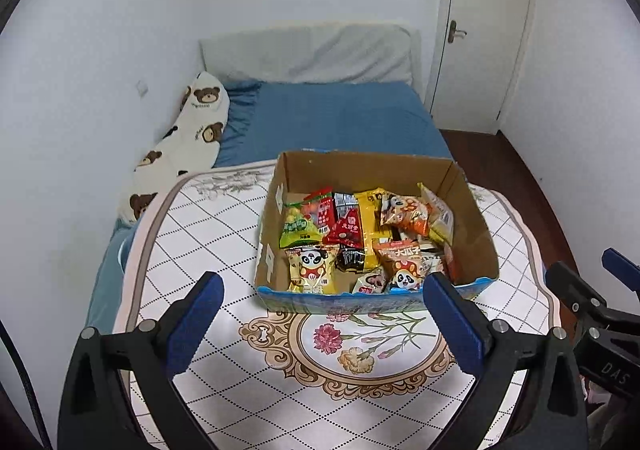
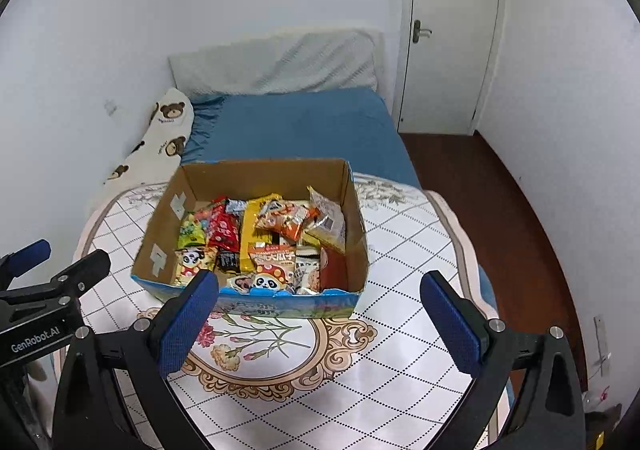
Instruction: Organize snacks
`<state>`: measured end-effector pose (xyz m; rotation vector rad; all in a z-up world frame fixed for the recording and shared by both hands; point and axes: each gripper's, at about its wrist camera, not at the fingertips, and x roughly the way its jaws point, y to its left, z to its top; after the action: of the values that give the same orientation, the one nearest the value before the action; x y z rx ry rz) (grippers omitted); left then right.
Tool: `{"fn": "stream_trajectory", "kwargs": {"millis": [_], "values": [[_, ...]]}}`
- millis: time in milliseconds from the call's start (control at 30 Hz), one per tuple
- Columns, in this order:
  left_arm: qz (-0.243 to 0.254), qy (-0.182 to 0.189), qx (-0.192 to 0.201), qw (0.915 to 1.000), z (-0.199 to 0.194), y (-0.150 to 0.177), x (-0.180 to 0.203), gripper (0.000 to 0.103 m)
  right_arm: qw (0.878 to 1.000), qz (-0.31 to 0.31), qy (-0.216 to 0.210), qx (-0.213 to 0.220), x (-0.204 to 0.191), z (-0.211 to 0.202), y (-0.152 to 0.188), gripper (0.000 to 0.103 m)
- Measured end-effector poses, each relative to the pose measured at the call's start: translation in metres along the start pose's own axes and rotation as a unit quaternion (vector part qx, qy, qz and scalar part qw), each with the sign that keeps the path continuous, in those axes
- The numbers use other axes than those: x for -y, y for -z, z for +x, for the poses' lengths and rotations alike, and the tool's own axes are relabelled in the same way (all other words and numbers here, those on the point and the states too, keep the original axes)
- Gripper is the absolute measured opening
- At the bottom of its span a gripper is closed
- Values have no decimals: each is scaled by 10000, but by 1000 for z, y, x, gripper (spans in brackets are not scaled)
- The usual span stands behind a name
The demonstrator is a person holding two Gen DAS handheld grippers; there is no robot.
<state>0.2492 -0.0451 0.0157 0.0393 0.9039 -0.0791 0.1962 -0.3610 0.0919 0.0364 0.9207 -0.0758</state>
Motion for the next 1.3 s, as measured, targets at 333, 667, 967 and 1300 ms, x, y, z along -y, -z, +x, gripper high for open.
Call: {"fn": "stream_trajectory", "kwargs": {"millis": [333,667,967,1300], "values": [[76,-70,-145,9998,22,-2,5,102,9998,37,144,-159,7,28,0,103],[90,-78,-135,9998,23,-2,6,102,9998,-7,202,-87,5,19,-2,102],[120,-95,-100,9998,22,1,5,102,9997,14,229,-123,5,18,2,103],[131,-76,-65,9999,19,1,6,102,9997,35,237,-111,6,17,3,103]]}}
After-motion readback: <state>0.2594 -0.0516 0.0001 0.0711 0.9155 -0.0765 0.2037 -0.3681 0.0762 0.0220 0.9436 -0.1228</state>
